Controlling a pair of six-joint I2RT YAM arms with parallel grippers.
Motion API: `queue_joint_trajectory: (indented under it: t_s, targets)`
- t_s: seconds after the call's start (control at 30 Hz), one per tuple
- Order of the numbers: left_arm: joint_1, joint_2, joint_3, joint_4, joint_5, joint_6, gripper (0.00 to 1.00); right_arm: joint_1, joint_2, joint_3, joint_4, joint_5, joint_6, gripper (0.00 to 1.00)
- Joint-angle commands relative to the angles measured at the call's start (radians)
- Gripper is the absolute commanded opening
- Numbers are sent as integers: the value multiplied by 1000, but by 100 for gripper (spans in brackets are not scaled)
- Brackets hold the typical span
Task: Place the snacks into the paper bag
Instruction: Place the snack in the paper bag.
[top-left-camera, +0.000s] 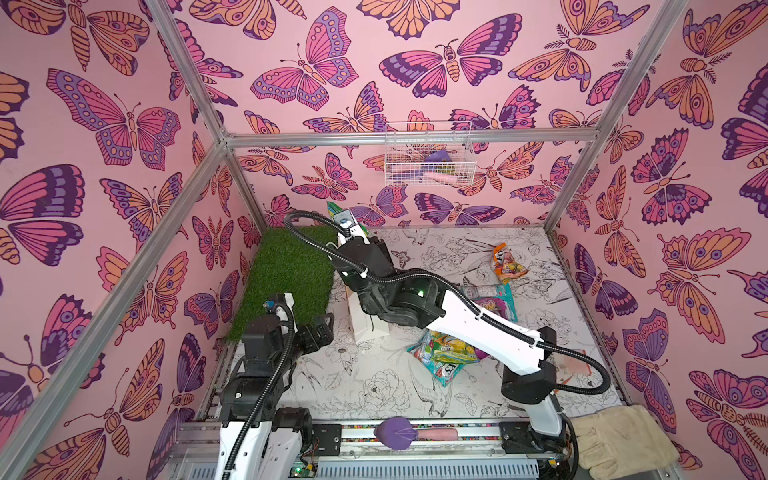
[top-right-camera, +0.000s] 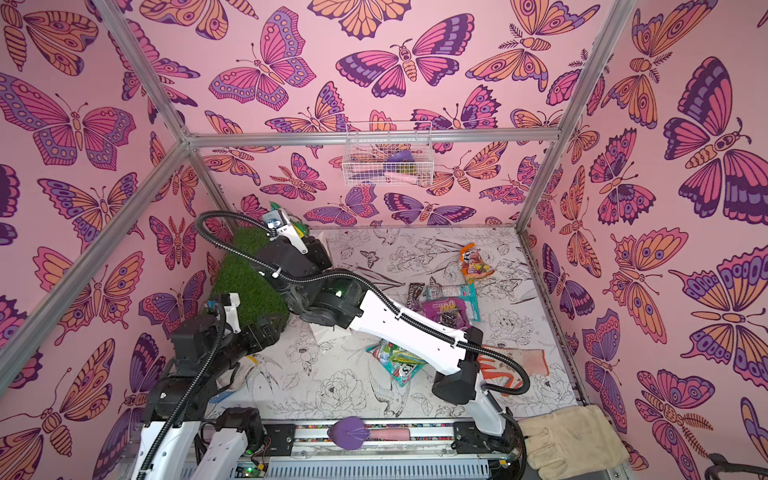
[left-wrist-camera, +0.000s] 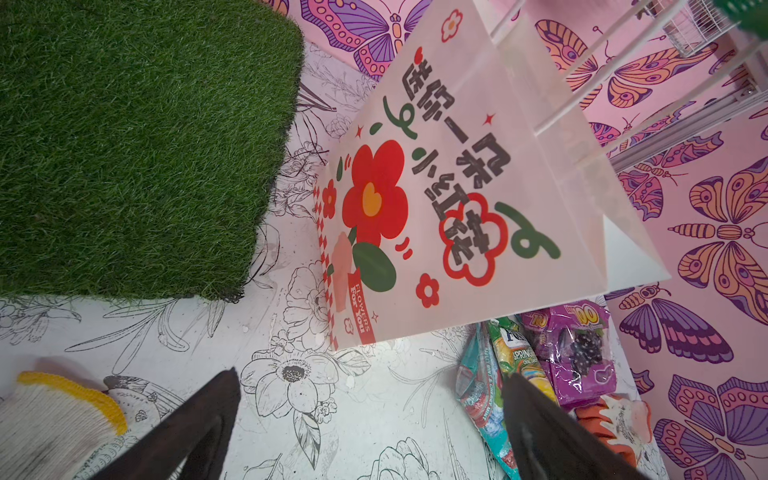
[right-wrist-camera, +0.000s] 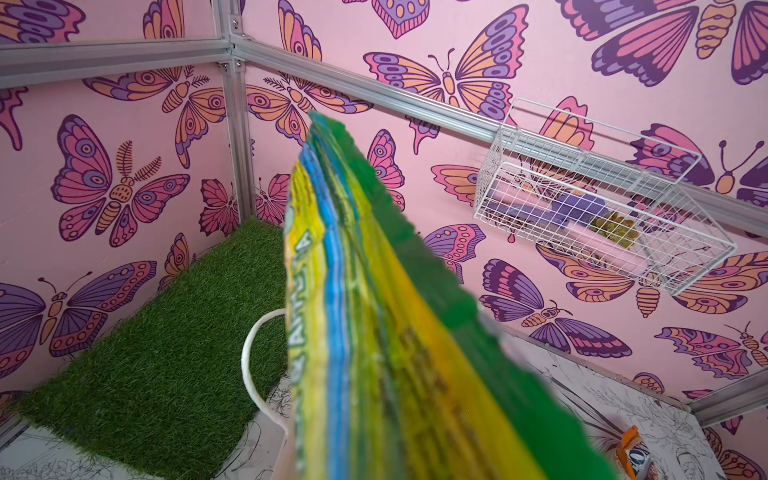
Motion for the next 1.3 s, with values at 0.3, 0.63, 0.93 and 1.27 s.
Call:
queue_joint_trajectory:
  t_s: [0.3,0.63,0.93,1.27]
  targets:
    - [16,7,-13,4,26,2,100,2,76,53,105,56,-45,0]
    - [16,8,-13,4,25,4,100,-29,116,60,103,83,-46,0]
    - [16,6,-13,4,25,4,100,-59,135,60,89,76,-20,0]
    - [16,5,-13,5,25,4,100,-64,135,51,101,73,-4,0]
